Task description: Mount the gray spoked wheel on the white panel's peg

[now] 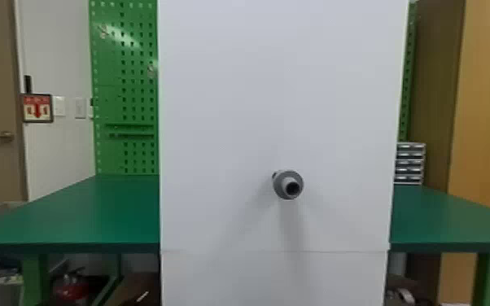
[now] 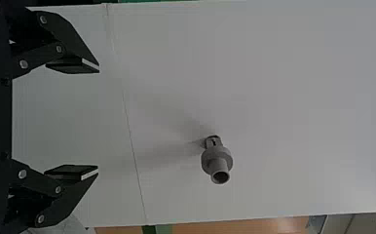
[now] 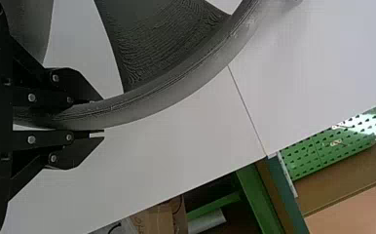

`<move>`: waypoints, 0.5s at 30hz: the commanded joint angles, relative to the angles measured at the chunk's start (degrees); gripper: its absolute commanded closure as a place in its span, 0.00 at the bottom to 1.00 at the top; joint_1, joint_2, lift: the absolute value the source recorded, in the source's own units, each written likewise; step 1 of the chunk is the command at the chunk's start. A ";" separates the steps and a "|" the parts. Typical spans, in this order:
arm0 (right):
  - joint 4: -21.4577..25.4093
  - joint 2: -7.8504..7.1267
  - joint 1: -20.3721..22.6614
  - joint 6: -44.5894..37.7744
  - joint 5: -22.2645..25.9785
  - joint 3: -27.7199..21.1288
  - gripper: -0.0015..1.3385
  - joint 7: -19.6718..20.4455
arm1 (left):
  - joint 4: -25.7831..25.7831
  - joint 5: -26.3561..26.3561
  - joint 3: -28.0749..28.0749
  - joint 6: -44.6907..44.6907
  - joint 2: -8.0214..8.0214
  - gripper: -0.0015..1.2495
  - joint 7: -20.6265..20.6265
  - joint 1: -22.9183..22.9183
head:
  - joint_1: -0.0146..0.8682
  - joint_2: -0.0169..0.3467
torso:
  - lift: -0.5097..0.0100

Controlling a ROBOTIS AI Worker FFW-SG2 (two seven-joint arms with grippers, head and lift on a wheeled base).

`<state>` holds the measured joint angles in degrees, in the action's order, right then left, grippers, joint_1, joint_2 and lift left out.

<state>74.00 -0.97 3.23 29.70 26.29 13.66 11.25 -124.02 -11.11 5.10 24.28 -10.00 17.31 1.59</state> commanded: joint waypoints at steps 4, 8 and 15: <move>0.00 -0.09 0.11 -0.26 -0.10 -0.03 0.84 0.00 | -0.44 -0.40 -0.26 1.12 -0.02 0.41 0.00 -0.27 | 0.16 0.03 | 0.20; 0.00 -0.09 0.20 -0.35 -0.10 -0.03 0.84 0.00 | -3.43 -0.75 -1.76 6.05 -0.29 0.41 0.71 -1.15 | 0.16 0.03 | 0.20; 0.00 -0.26 0.11 -0.61 -0.10 0.05 0.84 0.00 | -5.71 -1.02 -3.43 11.67 -1.43 0.41 3.52 -2.91 | 0.16 0.03 | 0.20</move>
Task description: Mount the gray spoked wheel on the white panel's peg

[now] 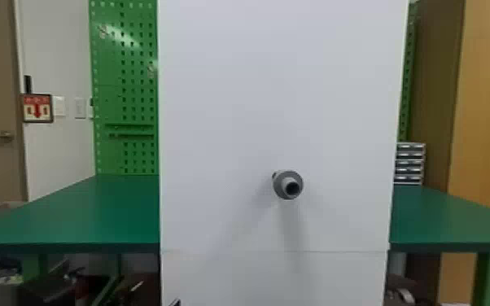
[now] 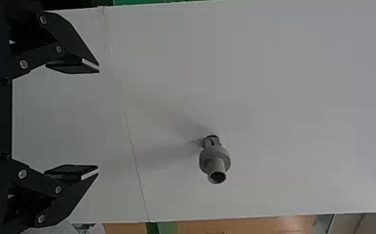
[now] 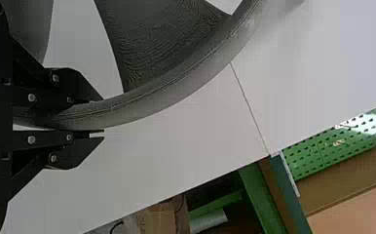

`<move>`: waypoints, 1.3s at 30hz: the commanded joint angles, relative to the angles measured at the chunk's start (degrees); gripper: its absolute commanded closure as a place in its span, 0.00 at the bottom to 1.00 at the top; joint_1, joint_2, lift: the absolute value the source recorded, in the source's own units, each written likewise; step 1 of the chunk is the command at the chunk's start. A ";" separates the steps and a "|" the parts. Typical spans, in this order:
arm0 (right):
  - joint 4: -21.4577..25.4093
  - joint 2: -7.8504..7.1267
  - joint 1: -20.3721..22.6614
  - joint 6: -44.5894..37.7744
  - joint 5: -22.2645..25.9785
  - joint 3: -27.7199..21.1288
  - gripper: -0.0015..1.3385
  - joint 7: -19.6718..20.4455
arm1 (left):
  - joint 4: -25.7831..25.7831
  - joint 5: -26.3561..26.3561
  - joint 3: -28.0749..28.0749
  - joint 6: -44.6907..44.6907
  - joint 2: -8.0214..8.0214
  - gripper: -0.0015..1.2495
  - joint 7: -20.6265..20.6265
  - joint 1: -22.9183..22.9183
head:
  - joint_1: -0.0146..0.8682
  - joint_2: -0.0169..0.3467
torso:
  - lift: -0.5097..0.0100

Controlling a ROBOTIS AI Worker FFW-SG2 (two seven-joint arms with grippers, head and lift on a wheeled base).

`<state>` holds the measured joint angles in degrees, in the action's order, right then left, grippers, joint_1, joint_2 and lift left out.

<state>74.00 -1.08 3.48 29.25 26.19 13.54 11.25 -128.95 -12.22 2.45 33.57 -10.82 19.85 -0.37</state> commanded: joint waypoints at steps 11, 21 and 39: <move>0.09 -0.15 -0.05 -0.60 0.00 0.00 0.84 0.00 | -1.05 0.53 -0.87 2.56 -0.61 0.41 0.98 -0.77 | 0.16 0.03 | 0.20; 5.19 0.64 0.21 -9.65 -5.10 -2.90 0.84 0.00 | -1.05 0.70 -0.87 2.56 -0.43 0.41 0.98 -0.59 | 0.16 0.03 | 0.20; 19.51 -1.29 -3.83 -35.23 -14.33 -7.56 0.85 -1.76 | -1.05 1.32 -0.43 2.56 -0.34 0.41 0.98 -0.68 | 0.16 0.03 | 0.20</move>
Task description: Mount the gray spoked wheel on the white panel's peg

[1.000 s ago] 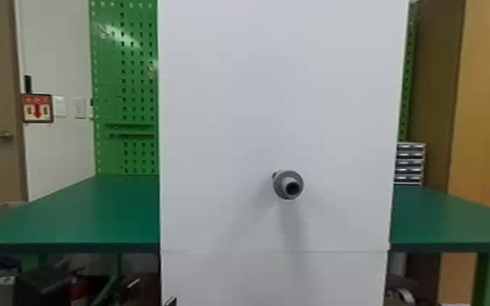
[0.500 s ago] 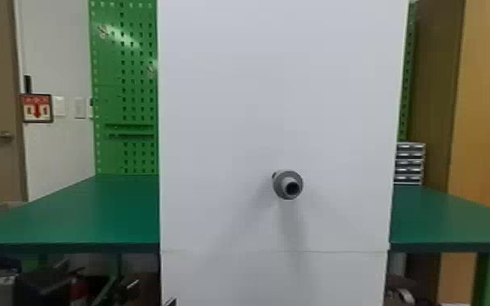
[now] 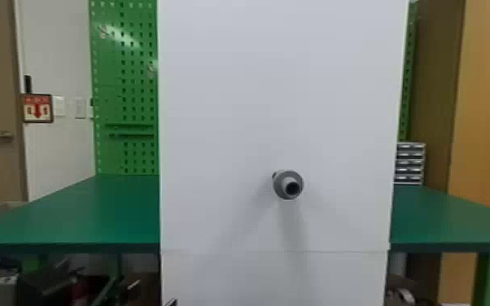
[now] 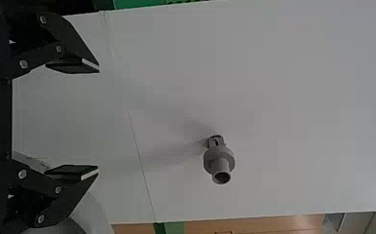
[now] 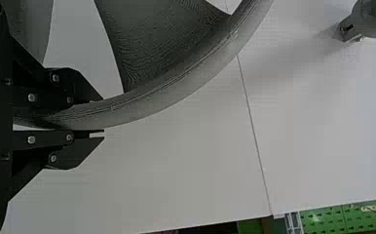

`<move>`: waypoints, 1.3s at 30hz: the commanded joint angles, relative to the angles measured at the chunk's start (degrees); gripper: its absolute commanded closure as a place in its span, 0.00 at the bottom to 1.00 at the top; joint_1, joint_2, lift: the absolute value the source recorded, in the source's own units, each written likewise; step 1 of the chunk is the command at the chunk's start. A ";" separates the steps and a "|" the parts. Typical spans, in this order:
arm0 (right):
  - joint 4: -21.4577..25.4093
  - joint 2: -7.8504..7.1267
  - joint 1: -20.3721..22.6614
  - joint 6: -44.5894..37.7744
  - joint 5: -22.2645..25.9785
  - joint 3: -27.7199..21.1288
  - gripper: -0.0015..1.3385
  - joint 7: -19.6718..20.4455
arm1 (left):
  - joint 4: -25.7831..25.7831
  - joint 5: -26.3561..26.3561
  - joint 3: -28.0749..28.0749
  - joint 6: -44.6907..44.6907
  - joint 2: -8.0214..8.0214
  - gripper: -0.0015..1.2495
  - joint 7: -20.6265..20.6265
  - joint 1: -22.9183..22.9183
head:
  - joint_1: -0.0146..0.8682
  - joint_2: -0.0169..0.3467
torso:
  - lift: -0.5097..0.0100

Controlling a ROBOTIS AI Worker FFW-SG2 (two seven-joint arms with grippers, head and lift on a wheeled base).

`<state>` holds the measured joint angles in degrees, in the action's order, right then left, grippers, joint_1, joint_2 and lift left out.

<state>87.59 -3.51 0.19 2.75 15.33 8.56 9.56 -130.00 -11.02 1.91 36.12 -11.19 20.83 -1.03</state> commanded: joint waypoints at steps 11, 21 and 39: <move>18.58 0.43 -3.35 -27.54 -5.67 -4.34 0.85 -0.59 | 0.01 0.20 -0.06 0.00 0.02 0.41 0.00 0.06 | 0.16 0.03 | 0.20; 28.60 -0.45 -8.01 -42.39 -10.15 -5.22 0.85 -2.97 | 0.01 0.20 -0.06 0.00 -0.06 0.41 0.00 0.06 | 0.16 0.03 | 0.20; 42.22 -5.46 -17.33 -61.99 -6.37 -6.01 0.85 -4.20 | 0.18 0.38 0.20 0.00 -0.06 0.40 0.00 0.06 | 0.16 0.03 | 0.20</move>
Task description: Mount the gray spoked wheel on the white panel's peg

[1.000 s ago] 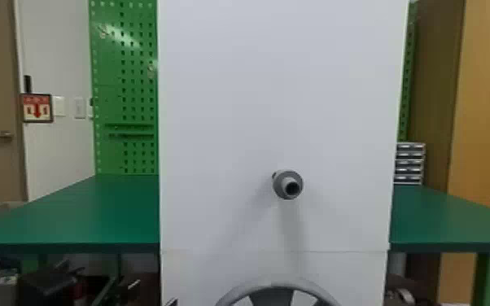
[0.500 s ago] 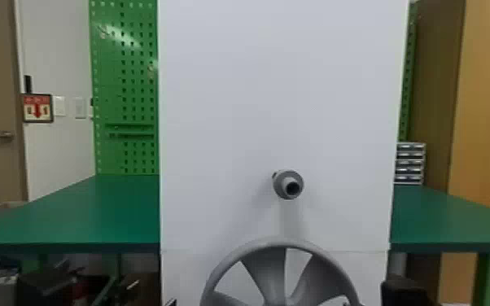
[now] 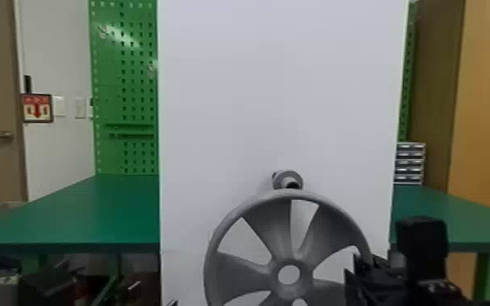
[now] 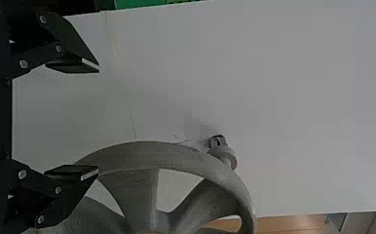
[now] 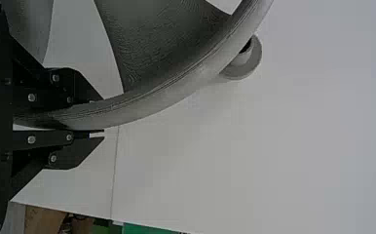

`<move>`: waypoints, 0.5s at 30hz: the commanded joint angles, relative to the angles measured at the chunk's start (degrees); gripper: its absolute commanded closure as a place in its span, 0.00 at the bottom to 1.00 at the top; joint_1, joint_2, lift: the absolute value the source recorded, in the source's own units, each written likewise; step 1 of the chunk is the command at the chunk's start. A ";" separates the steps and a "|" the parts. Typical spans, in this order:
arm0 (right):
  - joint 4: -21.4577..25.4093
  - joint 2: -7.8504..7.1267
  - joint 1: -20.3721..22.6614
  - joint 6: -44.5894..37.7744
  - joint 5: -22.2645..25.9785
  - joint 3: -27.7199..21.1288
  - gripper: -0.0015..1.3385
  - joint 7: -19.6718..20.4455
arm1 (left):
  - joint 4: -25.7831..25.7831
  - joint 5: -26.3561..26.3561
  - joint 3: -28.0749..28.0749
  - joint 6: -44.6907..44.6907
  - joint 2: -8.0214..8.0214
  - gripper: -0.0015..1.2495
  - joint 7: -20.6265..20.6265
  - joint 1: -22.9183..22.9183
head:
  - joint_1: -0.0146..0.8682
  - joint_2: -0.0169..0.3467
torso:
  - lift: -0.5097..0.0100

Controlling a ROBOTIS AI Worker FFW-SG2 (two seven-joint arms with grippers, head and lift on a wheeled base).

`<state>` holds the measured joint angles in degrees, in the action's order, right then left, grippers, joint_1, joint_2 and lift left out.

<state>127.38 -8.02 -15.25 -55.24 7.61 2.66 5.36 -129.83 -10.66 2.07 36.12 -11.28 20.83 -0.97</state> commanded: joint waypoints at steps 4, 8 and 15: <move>4.54 -1.64 -3.03 -6.81 2.76 -0.81 0.85 0.00 | -0.07 -0.06 0.04 0.00 -0.06 0.41 0.00 0.00 | 0.16 0.03 | 0.20; 6.13 -2.52 -3.91 -8.30 4.78 -2.22 0.85 0.00 | 0.02 0.03 0.21 0.00 -0.06 0.41 0.00 0.00 | 0.16 0.03 | 0.20; 7.62 -4.19 -7.25 -11.91 6.27 -2.83 0.85 0.00 | -0.07 0.20 0.39 0.00 -0.06 0.41 0.00 0.00 | 0.16 0.03 | 0.20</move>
<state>134.38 -11.34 -20.70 -65.45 12.96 0.07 5.36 -129.88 -10.53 2.31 36.12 -11.29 20.83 -0.91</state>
